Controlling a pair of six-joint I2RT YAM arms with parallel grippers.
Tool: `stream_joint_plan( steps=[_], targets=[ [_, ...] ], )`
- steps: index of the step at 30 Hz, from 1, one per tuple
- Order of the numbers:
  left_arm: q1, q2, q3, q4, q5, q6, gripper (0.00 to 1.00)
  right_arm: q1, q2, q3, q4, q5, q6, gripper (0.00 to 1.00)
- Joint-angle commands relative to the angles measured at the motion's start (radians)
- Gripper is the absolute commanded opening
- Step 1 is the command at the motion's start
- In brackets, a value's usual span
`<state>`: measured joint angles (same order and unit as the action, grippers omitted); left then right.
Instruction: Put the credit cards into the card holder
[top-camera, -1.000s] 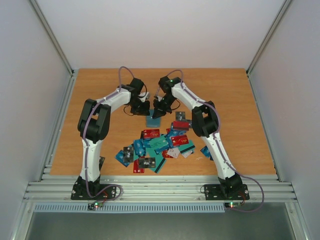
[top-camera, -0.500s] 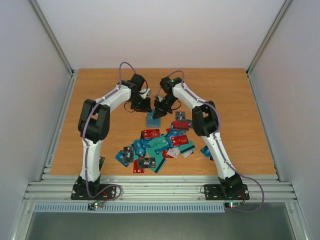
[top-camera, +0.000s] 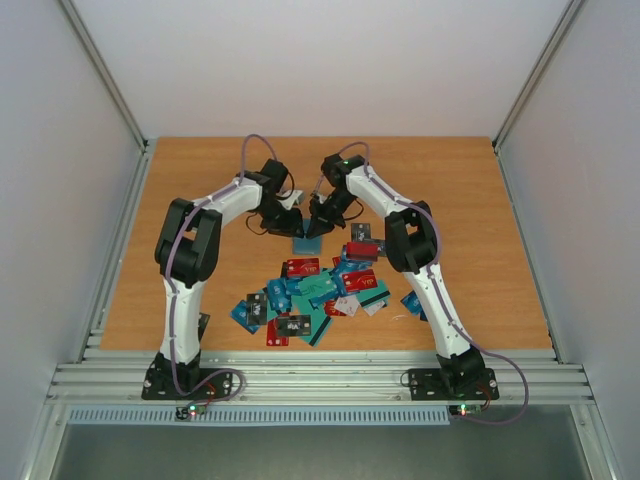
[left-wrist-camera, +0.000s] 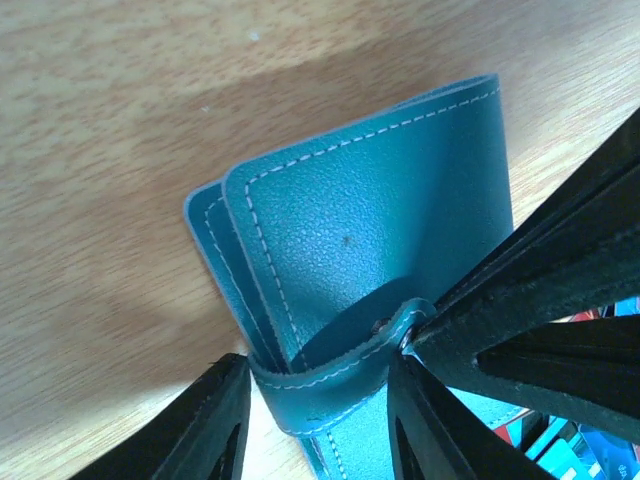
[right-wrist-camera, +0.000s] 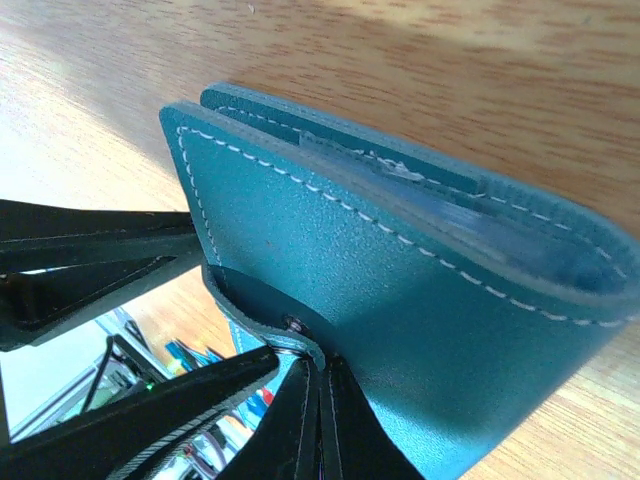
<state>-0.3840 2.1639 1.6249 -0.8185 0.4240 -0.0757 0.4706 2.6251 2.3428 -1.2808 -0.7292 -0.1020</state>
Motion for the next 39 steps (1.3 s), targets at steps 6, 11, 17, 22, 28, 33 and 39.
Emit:
stream_joint_plan(
  steps=[6, 11, 17, 22, 28, 33, 39],
  targets=[
    [-0.026, -0.021, -0.027, 0.081, 0.009, 0.0, 0.41, -0.01, 0.088, -0.048, -0.042, 0.127, 0.028, 0.01],
    [-0.027, -0.018, -0.03, 0.097, -0.027, -0.018, 0.4, -0.01, 0.093, -0.047, -0.043, 0.114, 0.033, 0.01],
    [-0.027, -0.01, -0.031, 0.119, -0.02, -0.037, 0.42, -0.011, 0.101, -0.041, -0.044, 0.094, 0.042, 0.01],
    [-0.025, 0.015, -0.008, 0.107, -0.024, -0.06, 0.43, -0.01, 0.107, -0.035, -0.045, 0.086, 0.049, 0.01],
    [-0.022, 0.056, 0.016, 0.082, -0.052, -0.062, 0.37, -0.01, 0.123, -0.005, -0.065, 0.081, 0.056, 0.01],
    [-0.019, 0.108, 0.06, 0.016, -0.052, -0.056, 0.34, -0.01, 0.141, 0.023, -0.091, 0.069, 0.07, 0.01],
    [-0.021, 0.128, 0.077, -0.022, -0.073, -0.052, 0.33, -0.009, 0.165, 0.07, -0.126, 0.073, 0.1, 0.01]
  ],
)
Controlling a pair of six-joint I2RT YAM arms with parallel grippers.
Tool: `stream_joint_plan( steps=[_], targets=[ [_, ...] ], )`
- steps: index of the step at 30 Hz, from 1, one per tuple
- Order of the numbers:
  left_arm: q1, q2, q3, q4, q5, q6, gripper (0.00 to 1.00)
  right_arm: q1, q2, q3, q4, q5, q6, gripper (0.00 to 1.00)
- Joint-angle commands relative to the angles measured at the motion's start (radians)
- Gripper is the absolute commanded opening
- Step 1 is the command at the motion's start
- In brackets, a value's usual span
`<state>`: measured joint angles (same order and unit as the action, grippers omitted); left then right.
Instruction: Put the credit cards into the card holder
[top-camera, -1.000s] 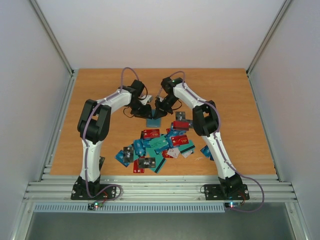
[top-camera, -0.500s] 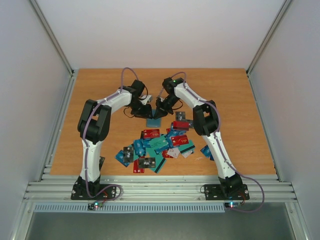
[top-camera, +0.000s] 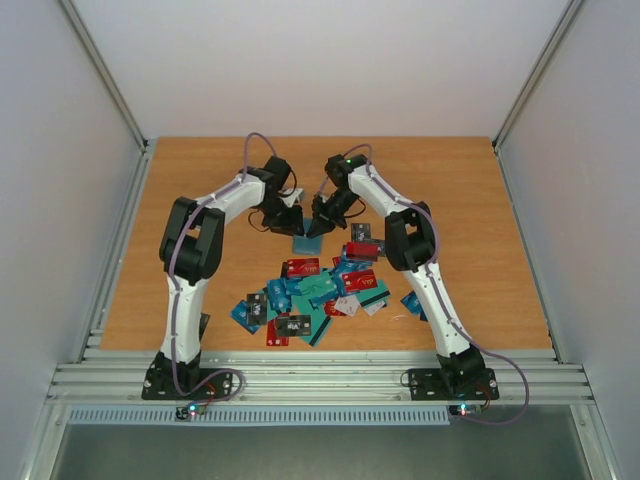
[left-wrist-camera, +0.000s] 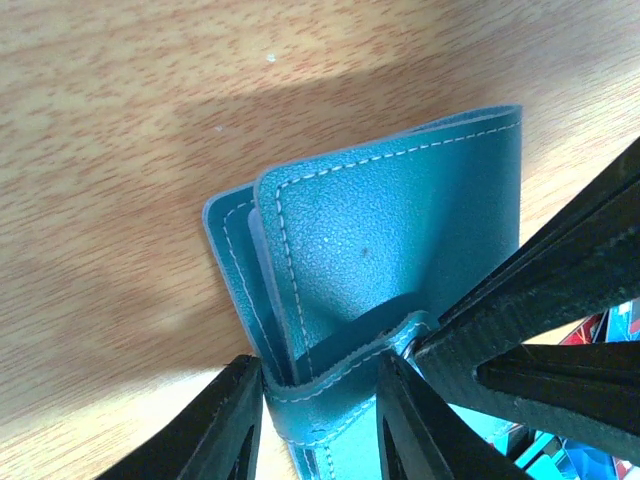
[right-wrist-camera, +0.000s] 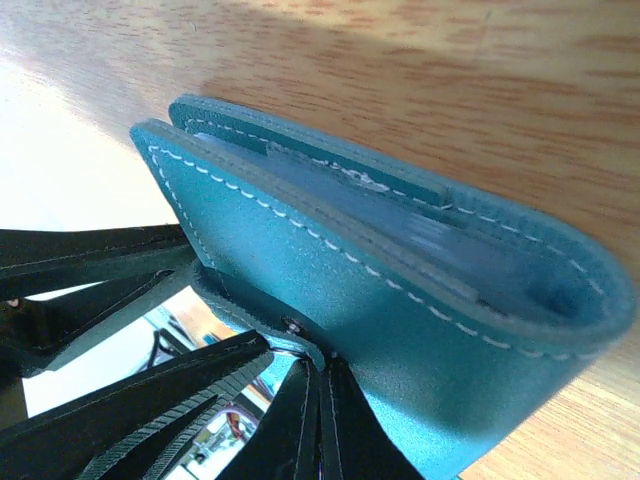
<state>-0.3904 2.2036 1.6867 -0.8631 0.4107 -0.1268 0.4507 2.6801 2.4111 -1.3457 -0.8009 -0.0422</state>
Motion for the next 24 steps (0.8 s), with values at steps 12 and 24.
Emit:
stream_joint_plan(
  steps=[12, 24],
  targets=[
    [-0.016, 0.162, 0.1, -0.108, -0.118, 0.003, 0.33, 0.011, 0.131, 0.107, -0.092, 0.144, 0.091, 0.07],
    [-0.016, 0.093, 0.134, -0.119, -0.026, -0.038, 0.39, 0.005, 0.028, 0.112, -0.097, 0.169, 0.059, 0.13]
  ],
)
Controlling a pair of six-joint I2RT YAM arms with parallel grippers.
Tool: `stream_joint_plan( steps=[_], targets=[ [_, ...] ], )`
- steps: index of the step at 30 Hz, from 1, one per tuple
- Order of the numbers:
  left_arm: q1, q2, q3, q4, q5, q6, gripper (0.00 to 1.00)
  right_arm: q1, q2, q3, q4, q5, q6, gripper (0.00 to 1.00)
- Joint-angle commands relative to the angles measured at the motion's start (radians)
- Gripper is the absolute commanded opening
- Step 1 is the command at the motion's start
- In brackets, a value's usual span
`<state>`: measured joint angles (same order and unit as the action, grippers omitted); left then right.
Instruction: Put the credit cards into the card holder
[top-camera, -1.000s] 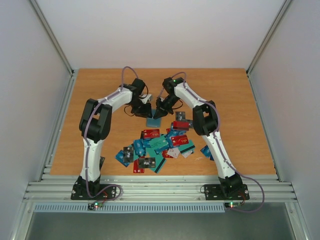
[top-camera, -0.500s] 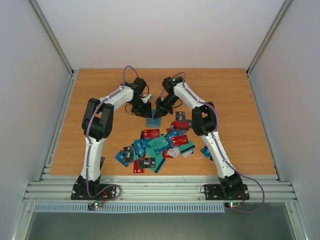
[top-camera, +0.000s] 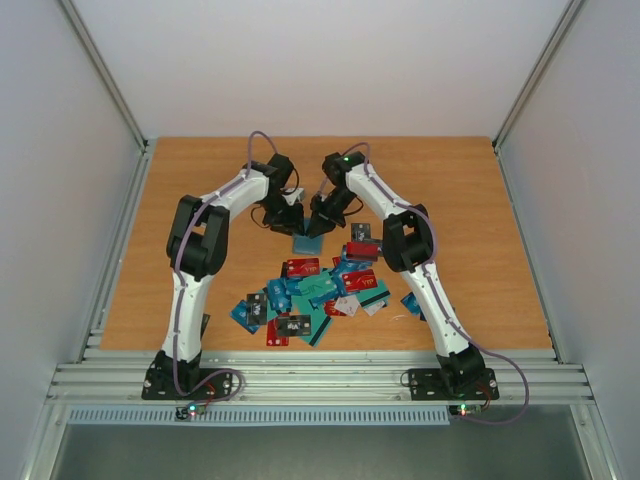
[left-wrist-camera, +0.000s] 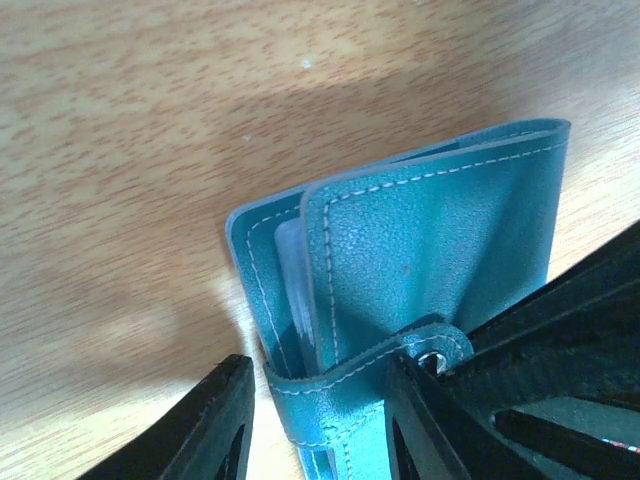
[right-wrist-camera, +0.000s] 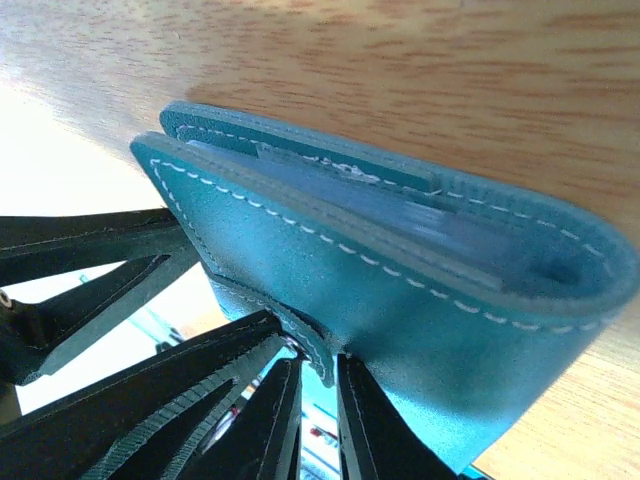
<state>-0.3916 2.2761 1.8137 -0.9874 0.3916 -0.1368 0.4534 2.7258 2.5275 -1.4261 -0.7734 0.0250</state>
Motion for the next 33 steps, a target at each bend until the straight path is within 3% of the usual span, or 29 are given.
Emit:
stream_joint_plan(
  steps=[1, 14, 20, 24, 27, 29, 31, 33],
  targets=[
    [-0.015, 0.01, 0.005, 0.007, -0.001, -0.031, 0.4, 0.002, -0.029, -0.005, -0.018, 0.145, -0.008, 0.14],
    [0.006, -0.128, -0.007, -0.007, -0.031, -0.05, 0.48, 0.002, -0.153, -0.011, -0.026, 0.177, -0.075, 0.31],
    [0.034, -0.258, -0.029, -0.001, -0.048, -0.056, 0.53, 0.0, -0.286, -0.018, -0.016, 0.234, -0.133, 0.4],
    [0.064, -0.364, -0.035, 0.01, -0.061, -0.068, 0.63, -0.012, -0.418, -0.049, 0.023, 0.264, -0.169, 0.52],
    [0.081, -0.441, -0.047, 0.024, -0.088, -0.074, 0.78, -0.022, -0.511, -0.066, 0.03, 0.306, -0.196, 0.62],
    [0.091, -0.49, -0.056, 0.029, -0.102, -0.074, 0.97, -0.029, -0.569, -0.088, 0.03, 0.339, -0.214, 0.74],
    [0.102, -0.533, -0.064, 0.03, -0.124, -0.071, 0.99, -0.042, -0.632, -0.129, 0.039, 0.362, -0.226, 0.96],
    [0.107, -0.578, -0.078, 0.035, -0.144, -0.065, 1.0, -0.055, -0.709, -0.171, 0.055, 0.386, -0.23, 0.99]
  ],
)
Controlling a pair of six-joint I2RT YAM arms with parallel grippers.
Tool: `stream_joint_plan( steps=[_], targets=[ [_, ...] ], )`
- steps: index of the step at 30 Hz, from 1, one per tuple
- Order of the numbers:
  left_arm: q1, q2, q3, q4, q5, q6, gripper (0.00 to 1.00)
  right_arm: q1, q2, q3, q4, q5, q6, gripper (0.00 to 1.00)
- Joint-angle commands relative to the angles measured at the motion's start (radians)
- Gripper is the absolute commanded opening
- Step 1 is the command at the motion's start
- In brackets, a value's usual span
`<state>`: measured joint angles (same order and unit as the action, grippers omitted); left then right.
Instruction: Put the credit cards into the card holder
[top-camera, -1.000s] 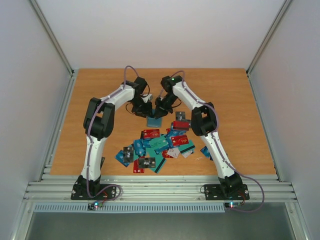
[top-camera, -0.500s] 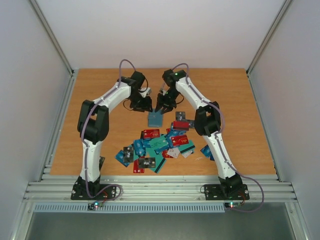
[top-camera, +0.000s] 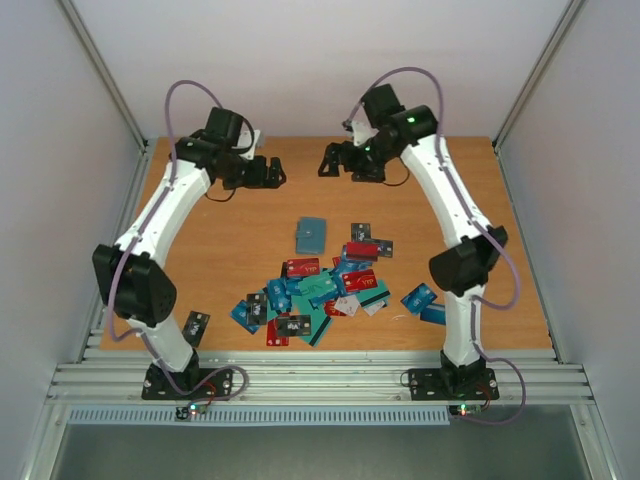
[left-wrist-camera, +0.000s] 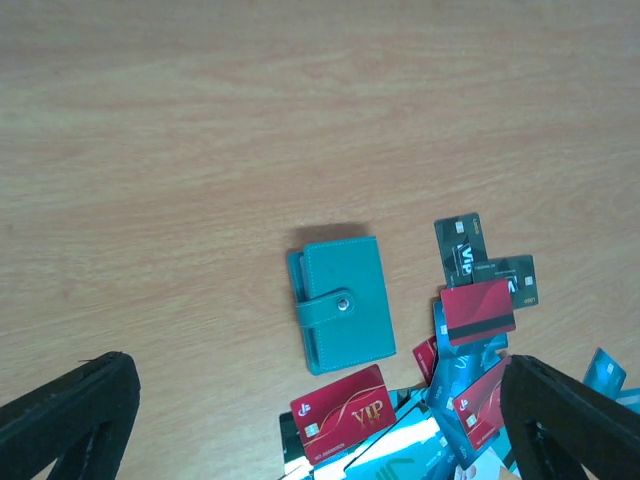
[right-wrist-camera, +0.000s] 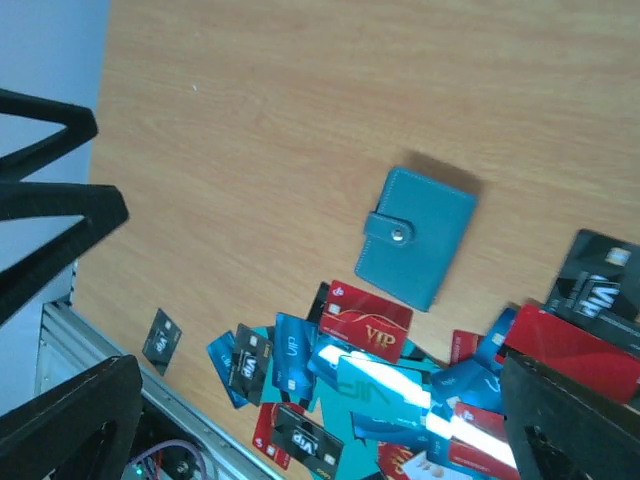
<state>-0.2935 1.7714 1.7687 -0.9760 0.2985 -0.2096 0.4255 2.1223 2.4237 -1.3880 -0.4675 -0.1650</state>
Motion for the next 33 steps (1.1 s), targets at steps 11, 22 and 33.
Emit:
stream_joint_plan(
  steps=[11, 22, 33],
  targets=[
    [0.025, -0.319, -0.208, 0.145, -0.196, 0.062, 0.99, -0.062, -0.436, -0.302, 0.126, 0.3, -0.005, 0.99],
    [0.025, -0.677, -0.648, 0.525, -0.33, 0.111, 0.99, -0.063, -0.817, -0.731, 0.436, 0.616, 0.034, 0.99],
    [0.026, -0.904, -1.059, 0.822, -0.461, 0.237, 1.0, -0.062, -0.999, -1.139, 0.741, 0.74, -0.113, 0.98]
  ],
)
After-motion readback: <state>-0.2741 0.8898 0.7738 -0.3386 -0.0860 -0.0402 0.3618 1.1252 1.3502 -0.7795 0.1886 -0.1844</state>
